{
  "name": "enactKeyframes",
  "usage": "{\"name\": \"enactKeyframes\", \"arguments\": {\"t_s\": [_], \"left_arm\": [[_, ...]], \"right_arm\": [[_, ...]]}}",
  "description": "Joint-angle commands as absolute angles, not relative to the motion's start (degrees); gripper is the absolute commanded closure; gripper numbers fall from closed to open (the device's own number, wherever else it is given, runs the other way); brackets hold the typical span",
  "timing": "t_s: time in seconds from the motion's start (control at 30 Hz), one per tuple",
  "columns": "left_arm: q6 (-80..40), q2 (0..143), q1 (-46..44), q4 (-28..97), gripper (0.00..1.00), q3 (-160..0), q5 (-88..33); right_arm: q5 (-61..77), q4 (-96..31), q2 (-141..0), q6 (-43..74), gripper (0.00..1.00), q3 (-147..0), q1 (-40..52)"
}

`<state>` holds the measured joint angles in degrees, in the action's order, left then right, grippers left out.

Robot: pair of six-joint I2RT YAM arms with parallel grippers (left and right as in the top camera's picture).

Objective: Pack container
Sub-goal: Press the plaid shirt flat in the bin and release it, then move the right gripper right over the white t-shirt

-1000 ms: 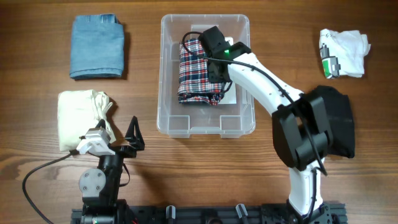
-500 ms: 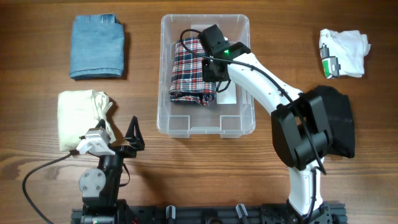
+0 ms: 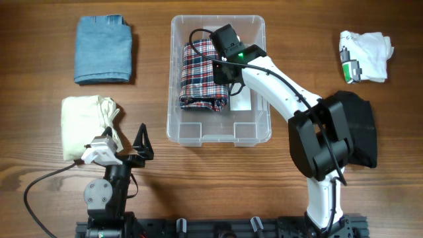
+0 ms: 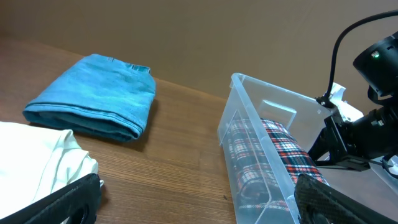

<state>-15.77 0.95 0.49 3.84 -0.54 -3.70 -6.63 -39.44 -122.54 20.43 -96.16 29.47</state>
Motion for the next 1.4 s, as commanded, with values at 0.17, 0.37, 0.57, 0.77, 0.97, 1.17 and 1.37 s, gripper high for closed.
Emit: {"name": "enactKeyframes", "arguments": {"t_s": [0.17,0.37,0.57,0.77,0.97,1.17,1.37], "left_arm": [[-15.5,0.9,0.9,4.2,0.00,-0.3,-3.4],[-15.4,0.9,0.9,4.2,0.00,-0.3,-3.4],[-15.4,0.9,0.9,4.2,0.00,-0.3,-3.4],[-15.4,0.9,0.9,4.2,0.00,-0.3,-3.4],[-15.4,0.9,0.9,4.2,0.00,-0.3,-3.4],[-15.4,0.9,0.9,4.2,0.00,-0.3,-3.4],[-15.4,0.9,0.9,4.2,0.00,-0.3,-3.4]], "right_arm": [[-2.4,-37.4,-123.5,18.3,0.92,-97.0,29.7],[-6.9,-37.8,-123.1,16.7,0.85,-97.1,29.7],[-9.5,-44.5,-115.9,18.2,0.54,-101.8,28.4],[-10.8,-52.7,-103.5,21.7,0.00,-106.7,20.9],[-10.9,-55.5,-96.8,14.0,0.00,-106.6,4.8],[-9.5,-51.7,-102.0,9.8,0.00,-105.5,-8.2],[-6.7,-45.6,-110.7,6.0,0.01,-105.5,-14.7]]}}
